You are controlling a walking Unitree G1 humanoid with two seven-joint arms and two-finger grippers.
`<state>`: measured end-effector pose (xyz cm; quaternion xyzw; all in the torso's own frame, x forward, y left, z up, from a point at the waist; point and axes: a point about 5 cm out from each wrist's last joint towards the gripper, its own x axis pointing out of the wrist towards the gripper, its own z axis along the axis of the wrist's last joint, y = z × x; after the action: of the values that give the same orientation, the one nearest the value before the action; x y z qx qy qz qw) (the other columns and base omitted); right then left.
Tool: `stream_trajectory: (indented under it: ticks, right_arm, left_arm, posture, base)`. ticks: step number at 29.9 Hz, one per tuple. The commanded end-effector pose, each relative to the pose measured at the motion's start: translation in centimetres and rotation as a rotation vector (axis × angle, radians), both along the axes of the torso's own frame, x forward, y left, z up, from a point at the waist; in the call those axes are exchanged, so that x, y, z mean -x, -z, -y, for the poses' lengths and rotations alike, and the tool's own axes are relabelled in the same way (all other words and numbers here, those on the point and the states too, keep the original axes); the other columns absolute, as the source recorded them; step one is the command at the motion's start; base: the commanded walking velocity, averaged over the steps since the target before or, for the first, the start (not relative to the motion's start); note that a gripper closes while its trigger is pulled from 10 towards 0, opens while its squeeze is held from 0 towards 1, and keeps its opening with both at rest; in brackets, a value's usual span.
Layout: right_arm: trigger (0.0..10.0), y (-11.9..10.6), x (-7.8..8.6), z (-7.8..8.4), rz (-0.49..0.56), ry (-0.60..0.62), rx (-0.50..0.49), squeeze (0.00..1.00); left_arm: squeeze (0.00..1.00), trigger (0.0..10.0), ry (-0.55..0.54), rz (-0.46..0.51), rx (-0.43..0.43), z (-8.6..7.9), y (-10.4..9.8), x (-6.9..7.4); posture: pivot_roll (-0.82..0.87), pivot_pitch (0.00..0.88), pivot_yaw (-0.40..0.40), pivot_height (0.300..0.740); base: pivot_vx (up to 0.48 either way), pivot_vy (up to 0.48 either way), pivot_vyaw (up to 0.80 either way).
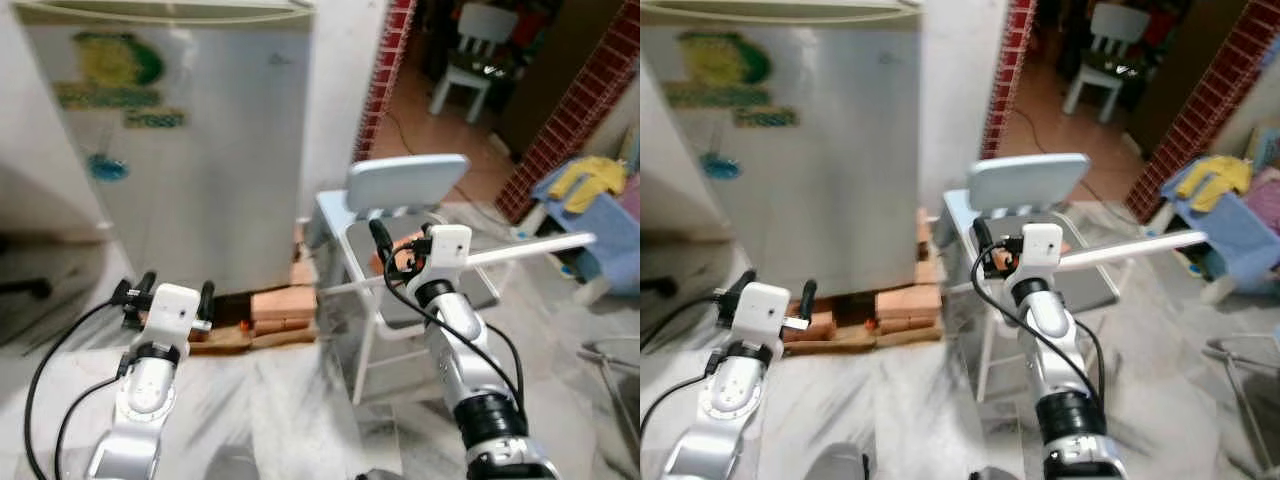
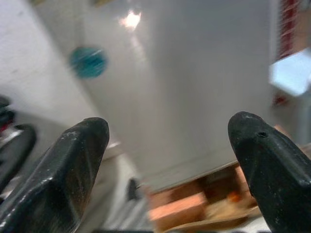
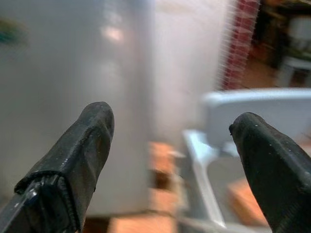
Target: Restocking fridge
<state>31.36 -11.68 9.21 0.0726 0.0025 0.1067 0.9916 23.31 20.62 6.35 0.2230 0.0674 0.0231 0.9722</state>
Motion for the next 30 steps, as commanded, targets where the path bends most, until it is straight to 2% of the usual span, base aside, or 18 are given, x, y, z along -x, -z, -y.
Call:
stream_trajectory:
  ticks: [1,4,10,21,25,27,28,29,30]
  right_arm:
    - [10.0,-0.3,-0.2,1.8,0.011,0.047,0.018,0.0]
    - [10.0,-0.1,-0.3,2.1,-0.003,0.06,0.02,0.0]
    - [10.0,-0.5,-0.6,1.2,0.014,0.044,0.035,0.0]
    - [10.0,-0.3,-0.3,1.5,0.012,0.05,0.045,0.0]
    - [10.0,-0.3,-0.1,2.1,0.023,0.096,0.061,0.0]
    - [10.0,-0.1,0.6,3.2,0.028,0.164,0.09,0.0]
    - [10.0,-0.1,0.6,3.2,0.028,0.164,0.09,0.0]
    - [10.0,0.2,1.0,4.2,0.022,0.213,0.149,0.0]
    - [10.0,0.4,1.3,4.7,0.015,0.238,0.149,0.0]
  left_arm:
    - [0.0,10.0,0.024,0.027,0.018,0.8,-0.7,-0.5]
    - [0.0,10.0,0.027,0.042,0.028,1.0,-1.1,-0.8]
    - [0.0,10.0,0.055,0.05,0.04,1.7,-1.3,-1.0]
    - [0.0,10.0,0.047,0.076,-0.001,1.6,-1.7,-0.6]
    - [0.0,10.0,0.055,0.092,-0.011,1.7,-1.8,-0.5]
    - [0.0,10.0,0.071,0.111,-0.03,1.8,-2.1,-0.5]
    - [0.0,10.0,0.071,0.111,-0.03,1.8,-2.1,-0.5]
    - [0.0,10.0,0.079,0.115,-0.03,1.7,-2.2,-0.7]
    - [0.0,10.0,0.086,0.115,-0.033,1.7,-2.3,-0.9]
  posture:
    - [0.2,0.0,-0.099,0.74]
    - [0.2,0.0,-0.09,0.74]
    - [0.19,0.0,-0.09,0.74]
    - [0.2,0.0,-0.094,0.74]
    - [0.19,0.0,-0.08,0.74]
    - [0.17,0.0,-0.055,0.74]
    - [0.17,0.0,-0.055,0.74]
    - [0.16,0.0,-0.044,0.74]
    - [0.15,0.0,-0.034,0.74]
  base:
    - [0.0,0.48,0.0]
    - [0.0,0.48,0.0]
    - [0.0,0.48,0.0]
    - [0.0,0.48,-0.21]
    - [0.0,0.317,0.0]
    - [0.0,0.0,0.0]
    - [0.0,0.0,0.0]
    - [0.0,0.0,0.0]
    - [0.0,0.0,0.0]
